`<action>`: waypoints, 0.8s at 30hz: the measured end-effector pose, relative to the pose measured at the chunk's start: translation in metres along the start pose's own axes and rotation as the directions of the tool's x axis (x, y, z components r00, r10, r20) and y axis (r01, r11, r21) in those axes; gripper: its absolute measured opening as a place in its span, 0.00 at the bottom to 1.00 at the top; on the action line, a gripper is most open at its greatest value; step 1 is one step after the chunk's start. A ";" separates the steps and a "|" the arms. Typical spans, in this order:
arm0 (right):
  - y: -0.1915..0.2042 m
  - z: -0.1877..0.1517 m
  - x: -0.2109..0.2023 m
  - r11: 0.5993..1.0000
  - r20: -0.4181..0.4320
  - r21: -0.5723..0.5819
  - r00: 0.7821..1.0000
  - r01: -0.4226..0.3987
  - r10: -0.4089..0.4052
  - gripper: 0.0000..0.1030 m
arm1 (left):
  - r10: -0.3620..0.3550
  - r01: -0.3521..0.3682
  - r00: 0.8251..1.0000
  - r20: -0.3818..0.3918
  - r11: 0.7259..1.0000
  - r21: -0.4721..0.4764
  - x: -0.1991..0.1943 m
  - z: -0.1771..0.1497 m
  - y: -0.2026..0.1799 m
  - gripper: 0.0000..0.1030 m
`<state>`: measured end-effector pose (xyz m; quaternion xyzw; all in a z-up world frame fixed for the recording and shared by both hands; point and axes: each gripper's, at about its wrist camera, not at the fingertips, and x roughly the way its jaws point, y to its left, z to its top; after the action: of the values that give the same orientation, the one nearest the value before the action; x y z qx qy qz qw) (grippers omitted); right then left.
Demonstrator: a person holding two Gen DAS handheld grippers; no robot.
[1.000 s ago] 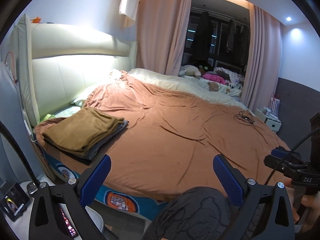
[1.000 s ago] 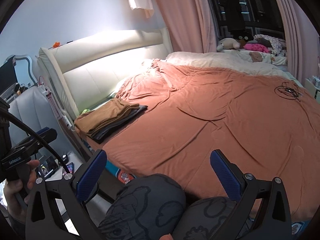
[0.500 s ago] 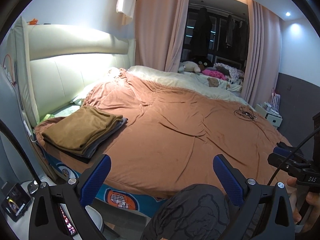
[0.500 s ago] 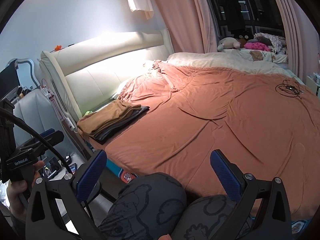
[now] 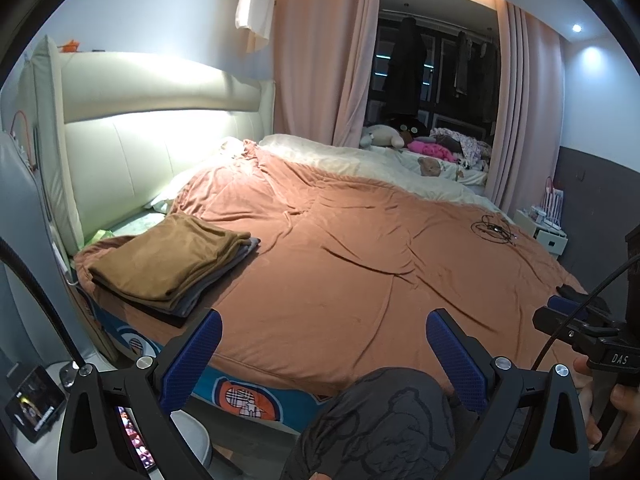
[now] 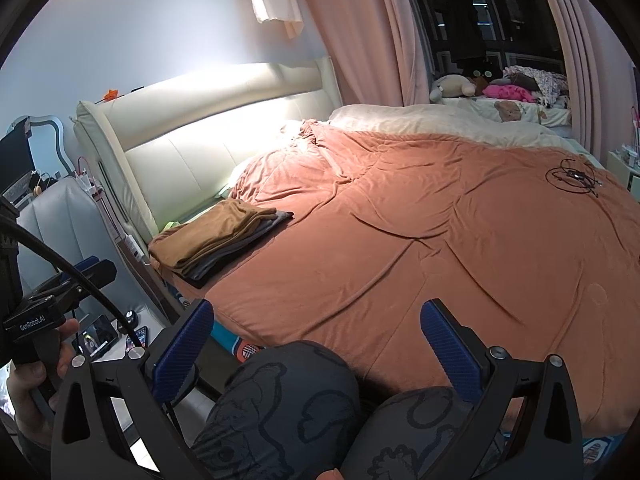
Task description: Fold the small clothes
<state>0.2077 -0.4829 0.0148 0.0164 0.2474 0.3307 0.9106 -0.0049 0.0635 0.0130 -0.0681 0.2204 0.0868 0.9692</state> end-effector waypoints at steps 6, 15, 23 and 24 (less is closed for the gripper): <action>-0.001 -0.001 0.000 1.000 -0.003 -0.005 1.000 0.007 -0.007 1.00 | 0.003 -0.003 1.000 0.005 1.000 0.009 -0.002 0.000 -0.003 0.99; -0.002 0.001 0.000 1.000 -0.003 -0.005 1.000 0.013 -0.013 1.00 | 0.018 -0.018 1.000 0.004 1.000 0.016 -0.003 -0.002 -0.007 1.00; -0.003 0.001 -0.002 1.000 0.000 -0.005 1.000 0.012 -0.012 1.00 | 0.018 -0.018 1.000 0.001 1.000 0.013 -0.003 -0.002 -0.007 1.00; -0.003 0.000 -0.002 1.000 0.000 -0.005 1.000 0.012 -0.012 1.00 | 0.017 -0.017 1.000 0.001 1.000 0.013 -0.004 -0.002 -0.007 1.00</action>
<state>0.2079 -0.4863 0.0153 0.0127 0.2468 0.3259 0.9125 -0.0076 0.0555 0.0135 -0.0597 0.2213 0.0935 0.9689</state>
